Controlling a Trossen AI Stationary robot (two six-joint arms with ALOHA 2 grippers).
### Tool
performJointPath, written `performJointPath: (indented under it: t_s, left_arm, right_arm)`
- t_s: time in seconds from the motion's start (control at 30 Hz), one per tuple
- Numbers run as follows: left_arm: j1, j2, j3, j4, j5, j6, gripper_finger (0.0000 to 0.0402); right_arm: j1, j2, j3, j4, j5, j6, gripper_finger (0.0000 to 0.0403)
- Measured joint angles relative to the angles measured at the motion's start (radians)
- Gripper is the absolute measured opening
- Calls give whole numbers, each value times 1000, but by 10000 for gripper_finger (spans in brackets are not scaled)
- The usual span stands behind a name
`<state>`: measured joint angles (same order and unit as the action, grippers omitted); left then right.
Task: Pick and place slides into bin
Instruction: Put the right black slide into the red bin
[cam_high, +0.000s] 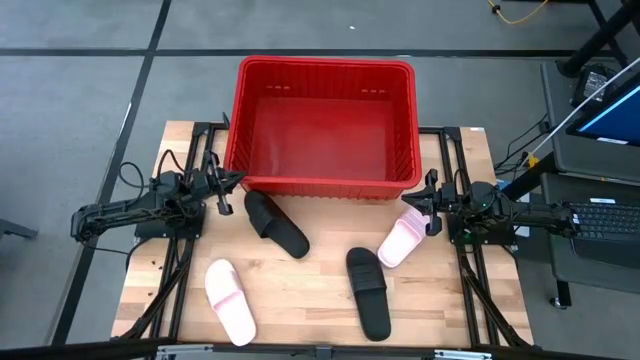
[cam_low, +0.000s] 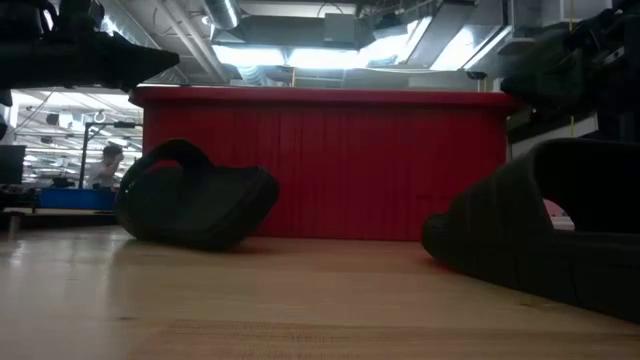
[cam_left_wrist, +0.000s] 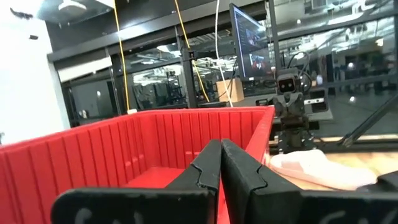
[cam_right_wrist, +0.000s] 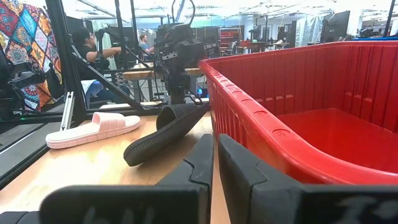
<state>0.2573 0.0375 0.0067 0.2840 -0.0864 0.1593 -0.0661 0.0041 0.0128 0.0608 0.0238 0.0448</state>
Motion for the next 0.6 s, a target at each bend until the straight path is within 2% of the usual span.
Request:
performJointPath:
  t_s: [0.23, 0.4, 0.6]
  left_arm:
    - [0, 0, 17, -7, 17, 7, 4]
    - [0, 0, 85, -29, 157, -22, 2]
    - [-1, 3, 212, -317, 185, -114, 1]
  right_arm:
    - [0, 0, 0, 0, 0, 0, 28]
    - [0, 0, 0, 40, 7, 4, 28]
    - [0, 0, 0, 61, 8, 0, 6]
